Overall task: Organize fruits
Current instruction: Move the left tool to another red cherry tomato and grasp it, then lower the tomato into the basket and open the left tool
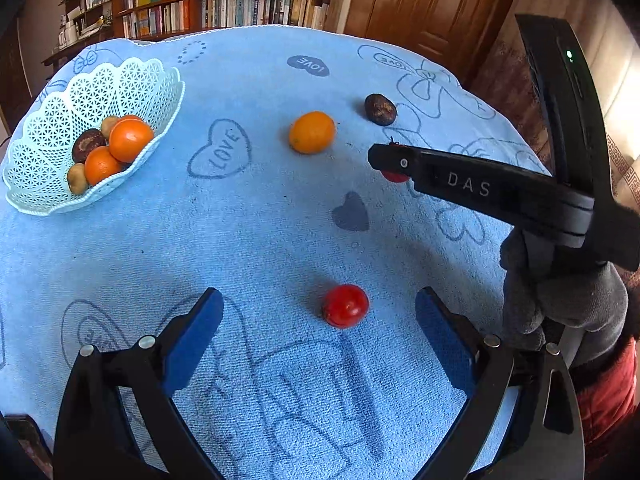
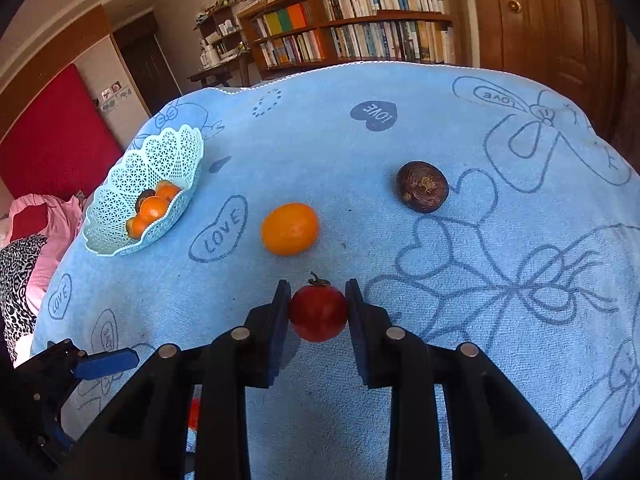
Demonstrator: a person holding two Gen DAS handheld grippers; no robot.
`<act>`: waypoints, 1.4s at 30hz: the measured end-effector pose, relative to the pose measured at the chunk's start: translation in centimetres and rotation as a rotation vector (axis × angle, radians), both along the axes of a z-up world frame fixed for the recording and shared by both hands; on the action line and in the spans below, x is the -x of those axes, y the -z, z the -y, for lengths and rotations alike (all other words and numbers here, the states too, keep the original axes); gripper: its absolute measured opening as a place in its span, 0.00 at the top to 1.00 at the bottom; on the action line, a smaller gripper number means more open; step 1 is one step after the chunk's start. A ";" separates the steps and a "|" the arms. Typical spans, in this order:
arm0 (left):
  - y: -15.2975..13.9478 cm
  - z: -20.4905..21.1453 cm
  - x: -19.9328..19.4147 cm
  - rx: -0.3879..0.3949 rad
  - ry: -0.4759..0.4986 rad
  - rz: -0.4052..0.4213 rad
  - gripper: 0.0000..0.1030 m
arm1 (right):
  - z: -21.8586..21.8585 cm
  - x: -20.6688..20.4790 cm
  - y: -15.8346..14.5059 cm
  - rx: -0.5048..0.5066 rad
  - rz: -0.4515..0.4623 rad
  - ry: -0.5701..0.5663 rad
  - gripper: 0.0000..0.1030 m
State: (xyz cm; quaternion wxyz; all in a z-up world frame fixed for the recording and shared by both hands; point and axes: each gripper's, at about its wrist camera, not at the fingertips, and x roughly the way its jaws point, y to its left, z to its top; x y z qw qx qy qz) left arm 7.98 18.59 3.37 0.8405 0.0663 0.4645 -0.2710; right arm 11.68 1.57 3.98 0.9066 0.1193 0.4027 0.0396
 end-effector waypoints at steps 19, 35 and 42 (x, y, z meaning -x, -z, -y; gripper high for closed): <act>1.8 2.4 1.7 -0.098 0.082 0.079 0.73 | 0.0 0.0 0.3 -0.002 -0.004 -0.004 0.72; -2.4 -1.5 0.8 -0.056 -0.009 0.165 0.73 | -0.3 0.0 0.7 0.000 -0.008 -0.008 0.72; -4.5 -5.1 -1.2 -0.055 -0.099 0.200 0.73 | -0.5 0.0 0.9 0.002 -0.013 -0.010 0.72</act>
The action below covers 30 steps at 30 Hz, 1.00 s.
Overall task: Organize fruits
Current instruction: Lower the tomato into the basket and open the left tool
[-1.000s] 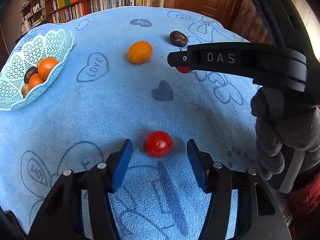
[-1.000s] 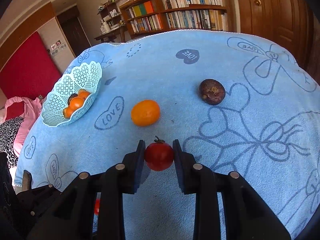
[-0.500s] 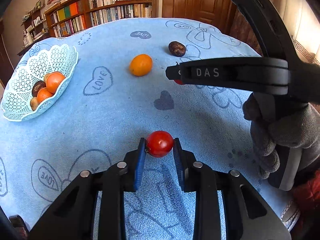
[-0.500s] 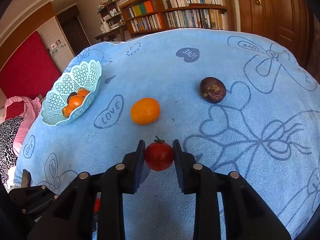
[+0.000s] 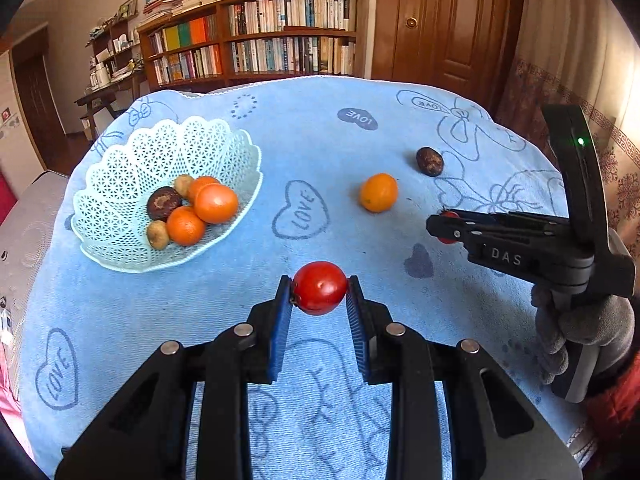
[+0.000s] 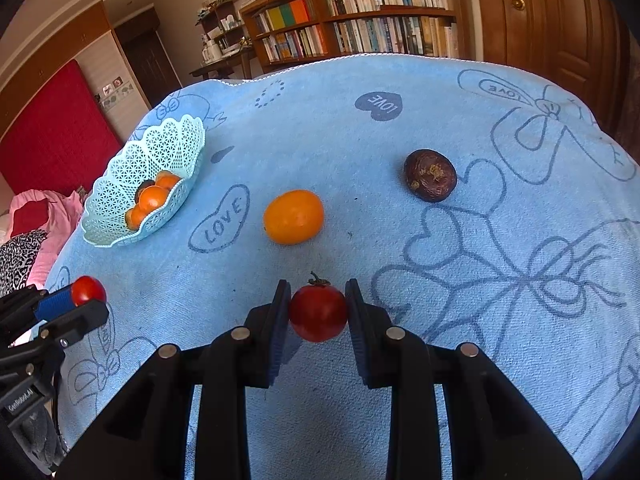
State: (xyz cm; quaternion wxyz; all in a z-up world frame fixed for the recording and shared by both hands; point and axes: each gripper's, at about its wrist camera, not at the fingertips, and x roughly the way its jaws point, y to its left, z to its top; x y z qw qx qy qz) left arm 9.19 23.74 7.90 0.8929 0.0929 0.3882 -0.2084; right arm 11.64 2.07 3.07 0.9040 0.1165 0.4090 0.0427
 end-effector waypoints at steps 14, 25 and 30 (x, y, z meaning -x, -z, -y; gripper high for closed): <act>-3.1 -7.6 -5.1 0.042 -0.195 0.045 0.73 | -0.5 0.0 0.5 0.010 -0.015 -0.009 0.72; -1.9 -9.6 -8.7 0.039 -0.251 0.010 0.73 | -0.6 -0.2 0.8 0.014 -0.022 -0.010 0.72; -1.3 -10.3 -10.0 0.064 -0.266 -0.017 0.60 | -0.7 -0.4 1.0 0.016 -0.027 -0.011 0.72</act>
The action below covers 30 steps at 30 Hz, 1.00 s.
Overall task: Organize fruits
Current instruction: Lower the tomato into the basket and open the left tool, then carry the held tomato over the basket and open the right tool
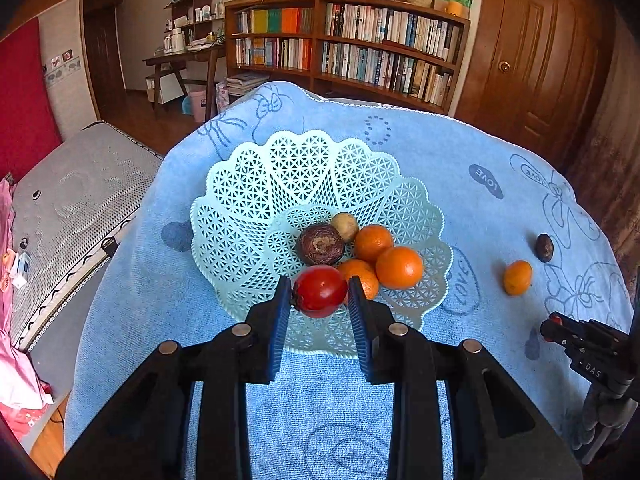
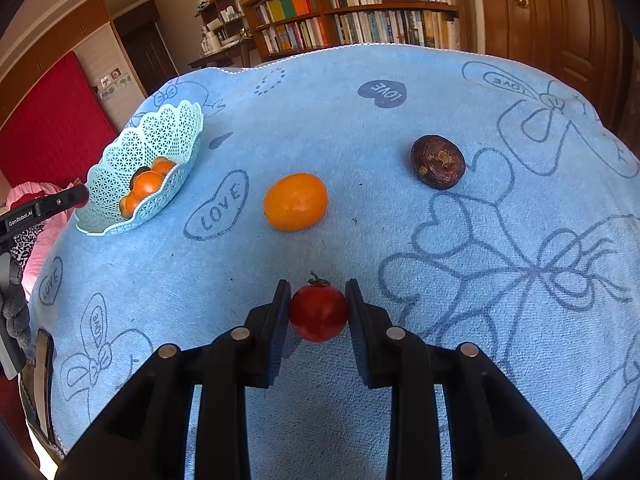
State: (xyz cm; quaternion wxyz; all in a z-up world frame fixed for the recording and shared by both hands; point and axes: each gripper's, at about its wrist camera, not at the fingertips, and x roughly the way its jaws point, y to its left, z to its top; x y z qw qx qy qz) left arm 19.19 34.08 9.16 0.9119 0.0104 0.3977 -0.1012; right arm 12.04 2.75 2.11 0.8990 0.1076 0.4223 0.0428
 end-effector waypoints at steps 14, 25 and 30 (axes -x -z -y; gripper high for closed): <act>-1.7 -1.4 1.8 0.028 -0.020 0.045 0.25 | -2.1 -0.3 -1.0 -0.046 0.005 -0.065 0.72; -3.9 -2.7 4.3 0.082 0.010 0.089 0.20 | -8.4 -2.7 -4.0 -0.101 0.030 -0.201 0.72; -4.4 -3.3 5.2 0.100 0.019 0.099 0.19 | -11.8 -4.3 -5.5 -0.112 0.042 -0.260 0.72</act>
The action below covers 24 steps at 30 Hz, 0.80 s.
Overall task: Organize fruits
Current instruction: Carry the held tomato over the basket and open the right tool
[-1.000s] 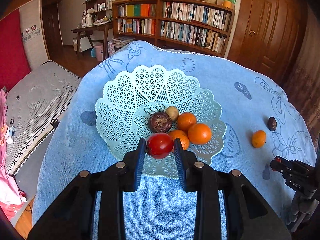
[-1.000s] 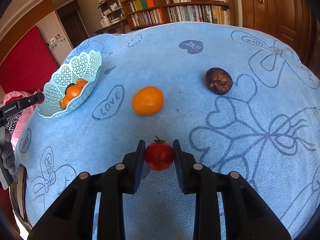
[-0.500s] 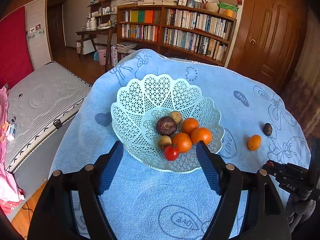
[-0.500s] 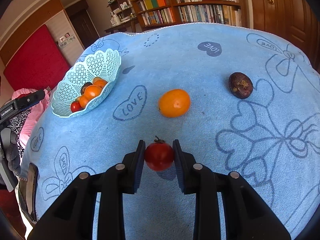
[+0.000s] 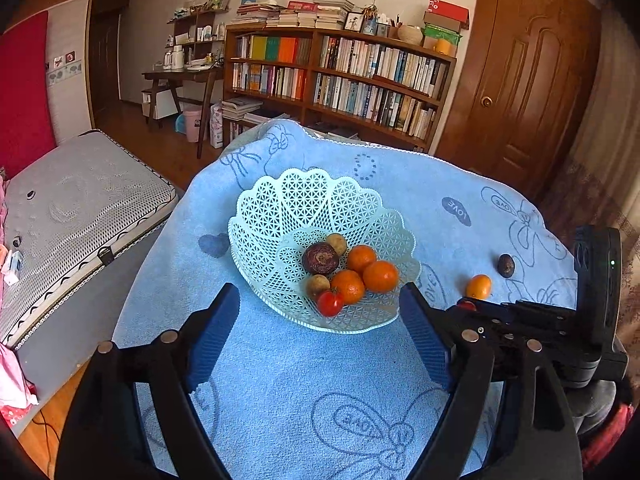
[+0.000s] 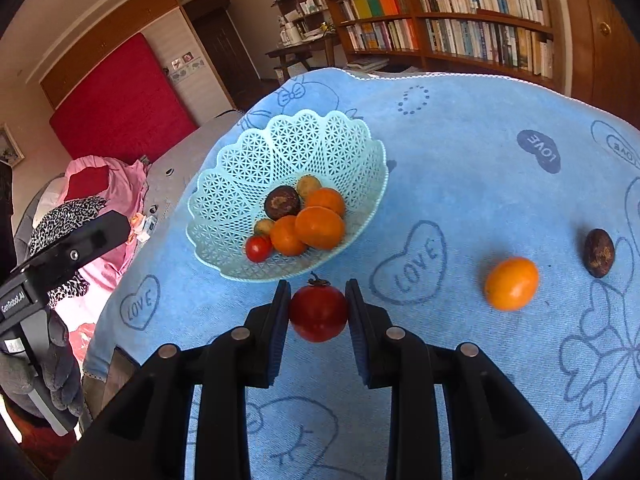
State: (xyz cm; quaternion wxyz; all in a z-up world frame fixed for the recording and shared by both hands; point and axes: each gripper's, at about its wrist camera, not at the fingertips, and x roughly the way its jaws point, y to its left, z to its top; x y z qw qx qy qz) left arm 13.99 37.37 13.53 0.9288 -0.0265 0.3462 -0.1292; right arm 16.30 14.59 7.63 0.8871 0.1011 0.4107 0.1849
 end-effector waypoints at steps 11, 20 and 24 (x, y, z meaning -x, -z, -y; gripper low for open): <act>-0.2 -1.3 0.3 0.027 -0.004 0.007 0.19 | -4.3 -4.6 -0.1 -0.015 -0.036 -0.036 0.71; 0.4 -1.8 0.0 0.047 -0.027 -0.008 0.12 | -2.5 -4.1 0.5 -0.051 -0.045 0.002 0.67; 0.2 -1.2 0.3 0.049 -0.019 -0.009 0.12 | -0.2 -3.2 0.6 -0.061 -0.040 0.036 0.67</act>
